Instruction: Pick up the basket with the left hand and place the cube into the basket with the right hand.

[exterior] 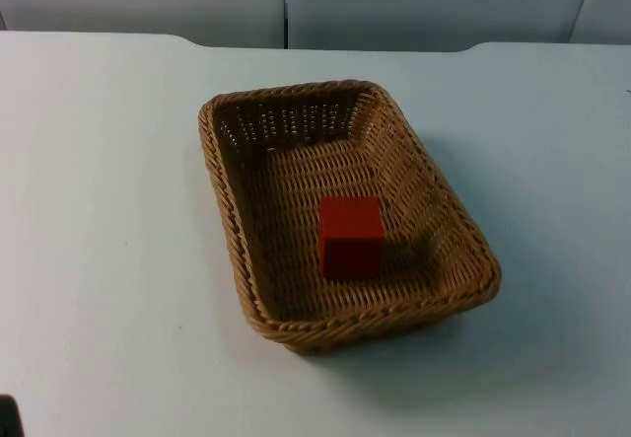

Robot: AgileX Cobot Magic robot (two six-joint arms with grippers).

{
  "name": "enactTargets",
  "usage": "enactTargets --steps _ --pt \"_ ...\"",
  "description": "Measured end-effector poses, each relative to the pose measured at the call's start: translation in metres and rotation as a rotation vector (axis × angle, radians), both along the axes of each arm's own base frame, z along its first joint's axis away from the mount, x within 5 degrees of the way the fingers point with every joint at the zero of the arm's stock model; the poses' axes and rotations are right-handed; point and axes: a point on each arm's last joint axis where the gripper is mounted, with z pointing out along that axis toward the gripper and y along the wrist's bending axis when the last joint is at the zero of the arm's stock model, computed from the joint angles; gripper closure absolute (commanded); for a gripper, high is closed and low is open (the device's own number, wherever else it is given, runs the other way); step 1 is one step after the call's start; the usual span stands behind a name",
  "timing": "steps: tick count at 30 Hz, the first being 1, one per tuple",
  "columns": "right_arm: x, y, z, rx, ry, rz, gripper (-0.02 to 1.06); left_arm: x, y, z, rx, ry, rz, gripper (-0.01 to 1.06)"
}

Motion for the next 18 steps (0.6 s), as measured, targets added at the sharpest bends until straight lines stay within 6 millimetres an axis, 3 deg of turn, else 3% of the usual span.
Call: enactTargets --steps 1,3,4,6,8,9,10,12,13,14,17,18 --pt "-0.011 -0.013 0.013 0.008 -0.004 -0.054 1.05 -0.017 0.005 0.021 0.049 -0.055 0.012 1.05" --pt "-0.039 -0.047 0.031 0.027 -0.025 -0.170 1.05 -0.069 0.015 0.056 0.120 -0.184 0.055 1.05" --pt "-0.039 -0.047 0.031 0.027 -0.025 -0.170 1.05 -0.069 0.015 0.056 0.120 -0.184 0.055 1.05" --pt "-0.066 -0.069 0.035 0.058 -0.036 -0.227 1.05 -0.119 0.019 0.075 0.130 -0.303 0.079 1.05" --pt "-0.092 -0.085 0.020 0.081 -0.010 -0.253 1.05 -0.174 0.022 0.081 0.127 -0.387 0.089 1.05" --pt "-0.092 -0.085 0.020 0.081 -0.010 -0.253 1.05 -0.174 0.022 0.081 0.127 -0.387 0.089 1.05" --pt "-0.107 -0.094 0.016 0.106 -0.011 -0.260 1.05 -0.201 0.023 0.084 0.122 -0.434 0.094 1.05" --pt "-0.133 -0.107 -0.010 0.128 0.032 -0.261 1.05 -0.246 0.025 0.078 0.117 -0.495 0.098 1.05" --pt "-0.155 -0.115 -0.030 0.155 0.077 -0.246 1.05 -0.283 0.026 0.077 0.113 -0.543 0.099 1.05" --pt "-0.155 -0.115 -0.030 0.155 0.077 -0.246 1.05 -0.283 0.026 0.077 0.113 -0.543 0.099 1.05" --pt "-0.202 -0.124 -0.066 0.230 0.179 -0.172 1.05 -0.345 0.028 0.067 0.107 -0.592 0.093 1.05" --pt "-0.202 -0.124 -0.066 0.230 0.179 -0.172 1.05 -0.345 0.028 0.067 0.107 -0.592 0.093 1.05"
